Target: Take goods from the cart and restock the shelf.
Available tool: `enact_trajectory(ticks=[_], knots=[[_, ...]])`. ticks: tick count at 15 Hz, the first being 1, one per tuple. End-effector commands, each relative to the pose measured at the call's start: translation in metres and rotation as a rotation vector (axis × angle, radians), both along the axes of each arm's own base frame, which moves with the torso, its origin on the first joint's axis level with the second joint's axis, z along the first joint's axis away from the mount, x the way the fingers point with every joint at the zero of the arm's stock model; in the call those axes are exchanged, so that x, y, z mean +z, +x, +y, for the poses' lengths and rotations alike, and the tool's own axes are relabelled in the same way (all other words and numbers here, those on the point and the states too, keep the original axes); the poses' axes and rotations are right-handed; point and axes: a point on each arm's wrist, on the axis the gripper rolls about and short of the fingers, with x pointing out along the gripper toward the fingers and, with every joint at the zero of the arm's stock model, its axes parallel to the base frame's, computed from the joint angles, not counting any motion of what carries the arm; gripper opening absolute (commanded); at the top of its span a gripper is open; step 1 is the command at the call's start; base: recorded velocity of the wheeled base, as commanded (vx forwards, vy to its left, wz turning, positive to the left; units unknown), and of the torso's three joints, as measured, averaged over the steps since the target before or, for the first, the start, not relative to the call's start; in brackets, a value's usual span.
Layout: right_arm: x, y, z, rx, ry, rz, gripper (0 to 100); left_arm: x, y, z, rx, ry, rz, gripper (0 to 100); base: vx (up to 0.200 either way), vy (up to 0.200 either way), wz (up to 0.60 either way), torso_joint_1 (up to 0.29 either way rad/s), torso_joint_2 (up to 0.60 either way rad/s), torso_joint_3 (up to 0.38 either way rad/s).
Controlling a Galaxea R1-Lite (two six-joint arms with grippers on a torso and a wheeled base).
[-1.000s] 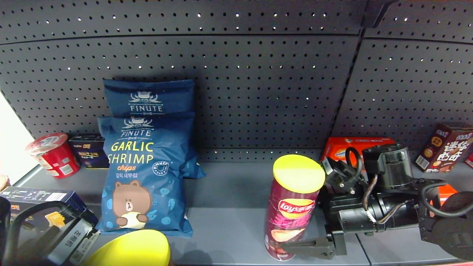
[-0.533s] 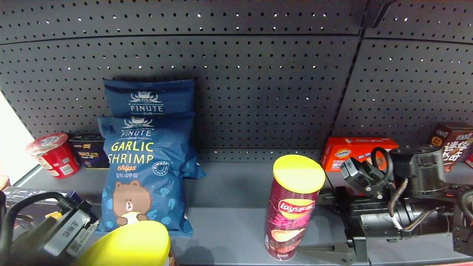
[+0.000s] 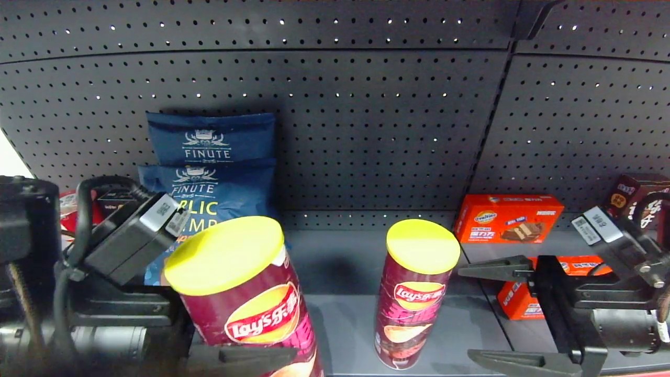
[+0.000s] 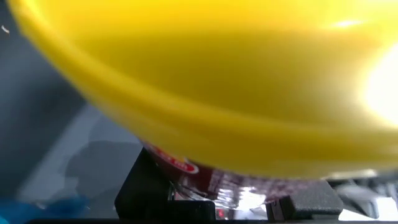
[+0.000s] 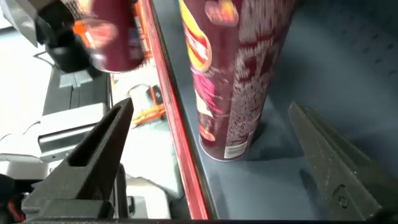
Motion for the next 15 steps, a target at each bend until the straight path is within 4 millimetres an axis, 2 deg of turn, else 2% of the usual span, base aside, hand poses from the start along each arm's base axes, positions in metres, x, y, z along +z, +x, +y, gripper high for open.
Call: enact_trajectory(ticks=[1, 4, 7, 15], knots=[[0.009, -0.012, -0.009, -0.013, 0.024, -0.048, 100, -0.001, 0.023, -0.008, 0.025, 0.015, 0.016, 0, 0.000, 0.000, 0.00, 0.000, 0.00, 0.000], [0.004, -0.017, -0.014, -0.024, 0.021, -0.039, 100, -0.003, 0.050, -0.020, 0.097, 0.058, -0.001, 0, 0.000, 0.000, 0.00, 0.000, 0.00, 0.000], [0.006, -0.018, -0.014, -0.024, 0.025, -0.043, 100, 0.000, 0.063, -0.027, 0.090, 0.078, -0.045, 0, 0.000, 0.000, 0.00, 0.000, 0.00, 0.000], [0.005, -0.018, -0.014, -0.017, 0.029, -0.034, 100, 0.026, 0.102, -0.055, 0.007, 0.085, 0.012, 0, 0.000, 0.000, 0.00, 0.000, 0.00, 0.000]])
